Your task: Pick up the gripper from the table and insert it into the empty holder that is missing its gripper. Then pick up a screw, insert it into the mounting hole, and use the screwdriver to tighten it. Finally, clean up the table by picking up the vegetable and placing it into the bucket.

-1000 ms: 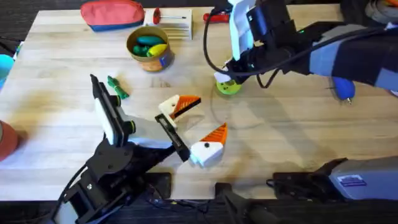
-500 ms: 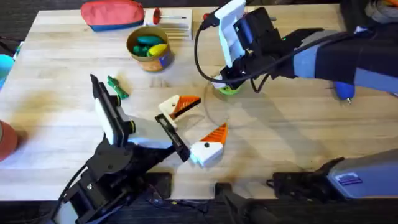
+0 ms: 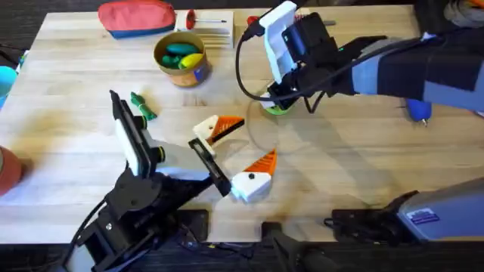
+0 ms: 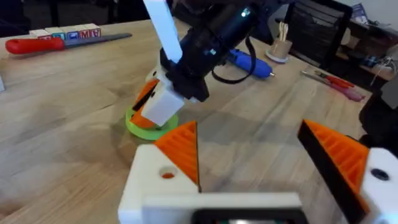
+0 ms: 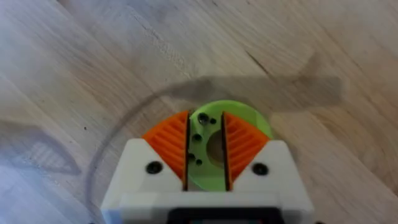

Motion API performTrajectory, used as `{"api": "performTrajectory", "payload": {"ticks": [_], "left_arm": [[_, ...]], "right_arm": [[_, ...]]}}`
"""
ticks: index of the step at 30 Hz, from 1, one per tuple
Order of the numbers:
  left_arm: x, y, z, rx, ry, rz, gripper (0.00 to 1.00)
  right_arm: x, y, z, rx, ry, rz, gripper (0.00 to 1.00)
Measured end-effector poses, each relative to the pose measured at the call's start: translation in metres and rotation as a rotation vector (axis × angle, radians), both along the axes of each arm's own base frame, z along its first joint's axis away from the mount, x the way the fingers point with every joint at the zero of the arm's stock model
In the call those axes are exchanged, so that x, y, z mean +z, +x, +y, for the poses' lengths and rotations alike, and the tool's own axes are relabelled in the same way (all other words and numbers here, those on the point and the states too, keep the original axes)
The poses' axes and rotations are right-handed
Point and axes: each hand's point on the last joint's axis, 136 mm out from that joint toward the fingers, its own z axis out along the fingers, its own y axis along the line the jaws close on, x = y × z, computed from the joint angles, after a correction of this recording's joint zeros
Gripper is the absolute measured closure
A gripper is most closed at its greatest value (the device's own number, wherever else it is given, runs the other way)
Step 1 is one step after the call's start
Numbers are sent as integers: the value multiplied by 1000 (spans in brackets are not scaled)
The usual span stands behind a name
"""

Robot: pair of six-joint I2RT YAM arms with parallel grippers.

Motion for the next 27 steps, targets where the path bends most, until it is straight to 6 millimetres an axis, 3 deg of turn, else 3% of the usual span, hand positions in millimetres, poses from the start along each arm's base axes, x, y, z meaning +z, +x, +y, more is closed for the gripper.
{"api": "performTrajectory", "payload": {"ticks": [3,16,27], "left_arm": [[0,0,0,0,1,-2,13],[0,0,0,0,1,-2,14],[0,0,0,0,1,-2,13]], "right_arm": [[0,0,0,0,0,0,668],[9,7,4,-8,14,-20,666],[0,5,7,1,4,-3,680]]}}
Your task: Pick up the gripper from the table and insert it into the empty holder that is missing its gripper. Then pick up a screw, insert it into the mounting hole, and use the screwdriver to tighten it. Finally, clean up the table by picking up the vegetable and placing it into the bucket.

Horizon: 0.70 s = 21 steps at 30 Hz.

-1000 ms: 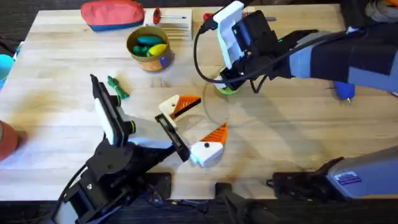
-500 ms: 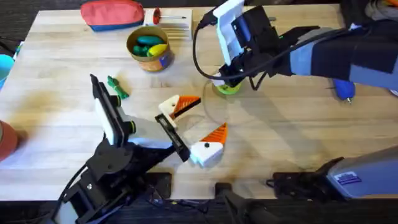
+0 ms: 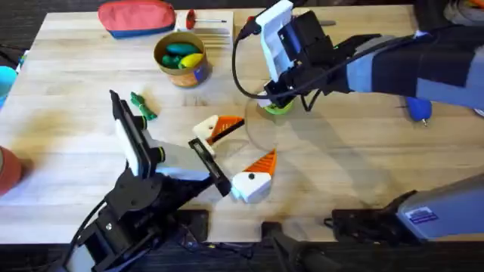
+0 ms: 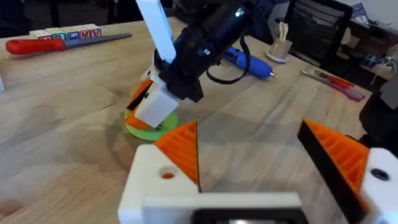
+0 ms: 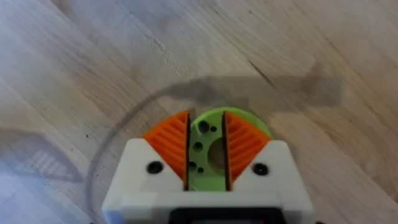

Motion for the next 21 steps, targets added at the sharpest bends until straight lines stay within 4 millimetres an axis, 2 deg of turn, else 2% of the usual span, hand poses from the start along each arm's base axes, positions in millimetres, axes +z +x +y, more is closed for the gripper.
{"api": "performTrajectory", "payload": {"ticks": [5,7,10,21], "left_arm": [[0,0,0,0,0,0,13],[0,0,0,0,0,0,14],[0,0,0,0,0,0,13],[0,0,0,0,0,0,14]], "right_arm": [[0,0,0,1,0,0,760],[0,0,0,1,0,0,826],[0,0,0,-1,0,3,982],[2,-1,0,-2,0,3,997]]}}
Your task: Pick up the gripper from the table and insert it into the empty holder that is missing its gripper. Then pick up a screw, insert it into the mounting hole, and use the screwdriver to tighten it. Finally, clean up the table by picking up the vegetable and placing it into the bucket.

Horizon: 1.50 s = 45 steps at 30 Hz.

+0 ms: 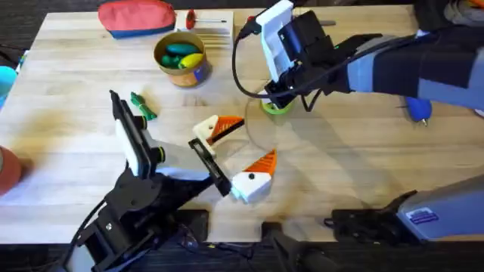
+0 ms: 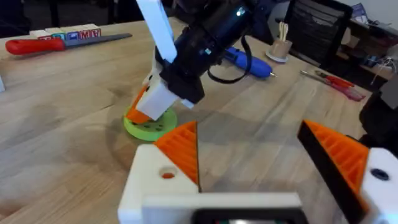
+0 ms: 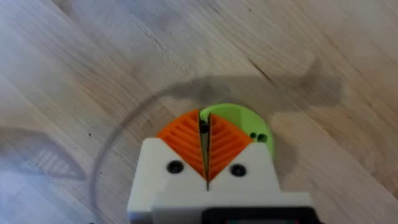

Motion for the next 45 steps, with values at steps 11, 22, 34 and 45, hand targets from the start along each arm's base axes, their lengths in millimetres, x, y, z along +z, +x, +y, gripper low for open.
{"api": "performTrajectory", "payload": {"ticks": [11,22,34,45], "left_arm": [[0,0,0,0,0,0,14],[0,0,0,0,0,0,14],[0,0,0,-3,21,-30,14],[0,0,0,-9,72,-100,14]], "right_arm": [[61,-10,-6,0,50,-83,997],[134,-36,-9,24,55,-22,997],[194,-93,58,274,158,-38,997],[197,-128,84,396,201,2,997]]}}
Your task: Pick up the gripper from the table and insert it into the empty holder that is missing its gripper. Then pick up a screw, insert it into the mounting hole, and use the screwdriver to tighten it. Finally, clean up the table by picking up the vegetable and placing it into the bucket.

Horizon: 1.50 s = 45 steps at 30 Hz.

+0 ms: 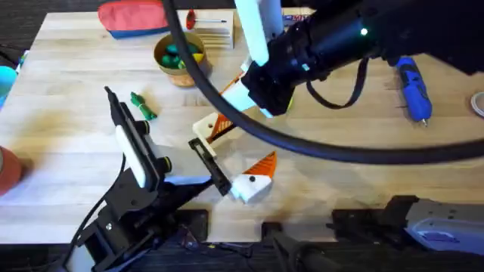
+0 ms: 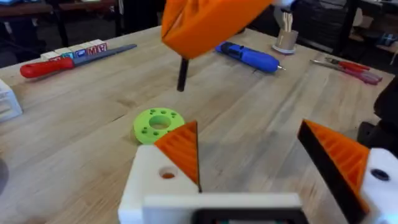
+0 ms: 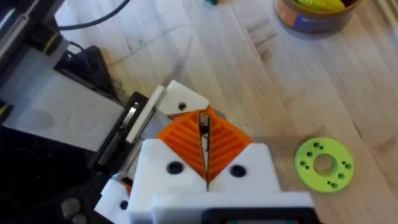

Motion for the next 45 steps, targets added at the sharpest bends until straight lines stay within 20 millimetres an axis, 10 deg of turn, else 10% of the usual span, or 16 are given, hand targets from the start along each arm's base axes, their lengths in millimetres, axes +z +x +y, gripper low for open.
{"api": "performTrajectory", "payload": {"ticks": [45], "left_arm": [[0,0,0,-1,4,-6,14]], "right_arm": [[-47,-18,39,110,-51,121,997]]}}
